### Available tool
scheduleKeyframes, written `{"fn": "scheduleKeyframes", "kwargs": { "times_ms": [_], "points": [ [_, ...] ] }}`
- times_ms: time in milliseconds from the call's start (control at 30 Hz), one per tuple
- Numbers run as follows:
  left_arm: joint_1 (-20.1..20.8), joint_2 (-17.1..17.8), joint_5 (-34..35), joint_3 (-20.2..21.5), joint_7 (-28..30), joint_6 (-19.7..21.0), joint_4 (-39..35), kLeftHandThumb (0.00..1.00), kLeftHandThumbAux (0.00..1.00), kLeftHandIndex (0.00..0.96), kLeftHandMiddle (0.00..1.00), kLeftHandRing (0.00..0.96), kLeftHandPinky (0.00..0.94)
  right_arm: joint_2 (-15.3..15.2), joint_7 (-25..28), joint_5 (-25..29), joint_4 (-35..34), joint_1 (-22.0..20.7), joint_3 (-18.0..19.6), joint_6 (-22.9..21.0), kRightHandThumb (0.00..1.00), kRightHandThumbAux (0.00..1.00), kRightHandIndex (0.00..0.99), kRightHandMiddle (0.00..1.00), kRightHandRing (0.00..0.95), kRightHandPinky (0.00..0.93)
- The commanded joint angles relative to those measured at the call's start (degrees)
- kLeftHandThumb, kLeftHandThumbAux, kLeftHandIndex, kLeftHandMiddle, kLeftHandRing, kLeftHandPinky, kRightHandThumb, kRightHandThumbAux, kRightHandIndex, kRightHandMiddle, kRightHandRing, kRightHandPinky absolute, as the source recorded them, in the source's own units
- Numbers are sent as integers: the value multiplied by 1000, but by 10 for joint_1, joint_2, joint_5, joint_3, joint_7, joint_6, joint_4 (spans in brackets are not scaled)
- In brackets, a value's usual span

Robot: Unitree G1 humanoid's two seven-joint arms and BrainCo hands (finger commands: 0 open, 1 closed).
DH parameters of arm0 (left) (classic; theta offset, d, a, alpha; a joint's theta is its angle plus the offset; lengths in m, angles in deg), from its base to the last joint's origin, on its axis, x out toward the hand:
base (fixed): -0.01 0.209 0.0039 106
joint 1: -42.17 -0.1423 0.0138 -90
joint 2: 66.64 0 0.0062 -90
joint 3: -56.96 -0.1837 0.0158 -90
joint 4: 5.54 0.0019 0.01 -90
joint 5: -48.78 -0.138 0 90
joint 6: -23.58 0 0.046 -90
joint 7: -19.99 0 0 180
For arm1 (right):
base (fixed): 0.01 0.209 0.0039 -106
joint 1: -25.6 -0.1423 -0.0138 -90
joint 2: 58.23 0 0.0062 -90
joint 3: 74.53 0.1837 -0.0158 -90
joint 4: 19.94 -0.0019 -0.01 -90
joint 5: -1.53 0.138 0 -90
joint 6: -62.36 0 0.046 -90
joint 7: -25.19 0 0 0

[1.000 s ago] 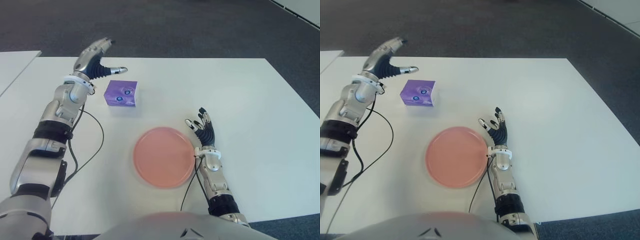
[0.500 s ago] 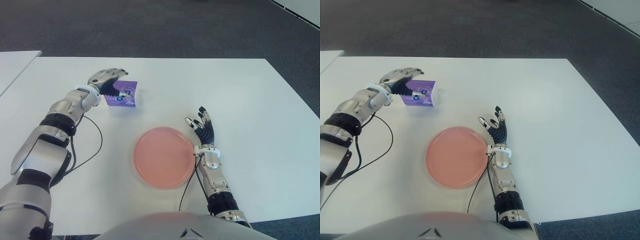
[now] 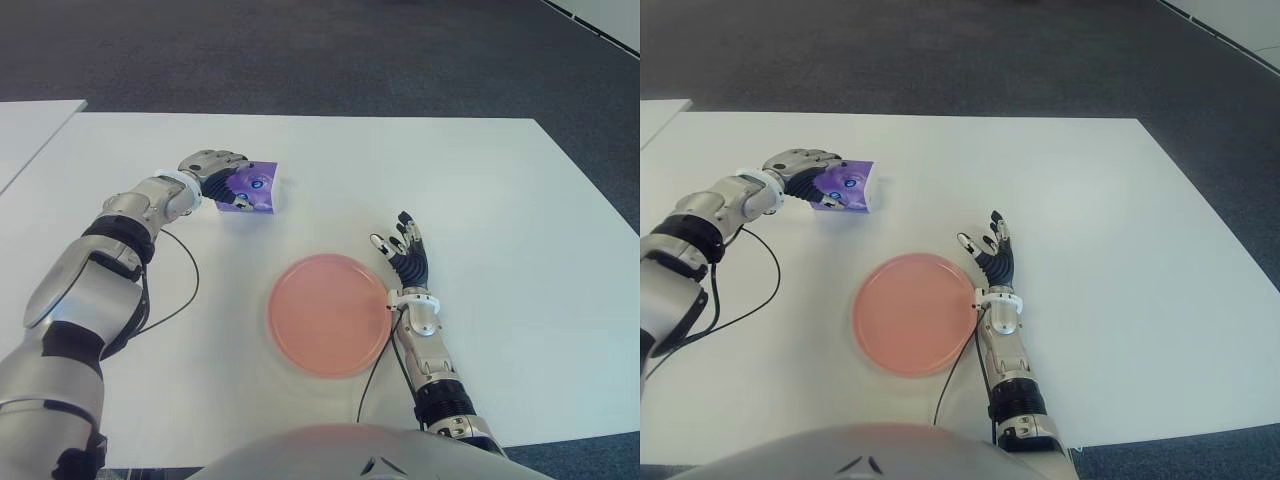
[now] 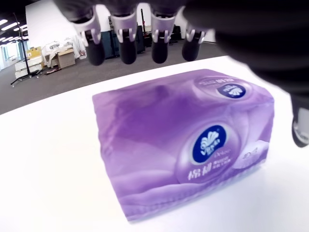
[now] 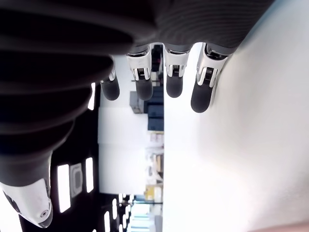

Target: Put the tissue paper into the plate.

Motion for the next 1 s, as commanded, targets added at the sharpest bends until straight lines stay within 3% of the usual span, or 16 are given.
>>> {"fn": "scheduleKeyframes", "kwargs": {
  "times_ms": [33,433,700,1000],
  "points": [
    [5,-21,-13,-21,5,17,29,36,384,0,0,0,0,7,-5,5,48,25,7,-37,163,652,58,22,0,8],
    [7,-43,-34,-62,-39,57,65,37,368,0,0,0,0,6,9,15,84,12,15,3,177,685,61,34,7,23],
    [-4,-64,-71,-113,-102,109,84,38,370,0,0,0,0,0,14,6,104,5,18,21,146,697,55,31,9,29],
    [-24,-76,-45,-104,-109,104,93,38,370,0,0,0,0,-4,19,7,111,4,18,33,138,700,54,34,13,33]
  ]
}}
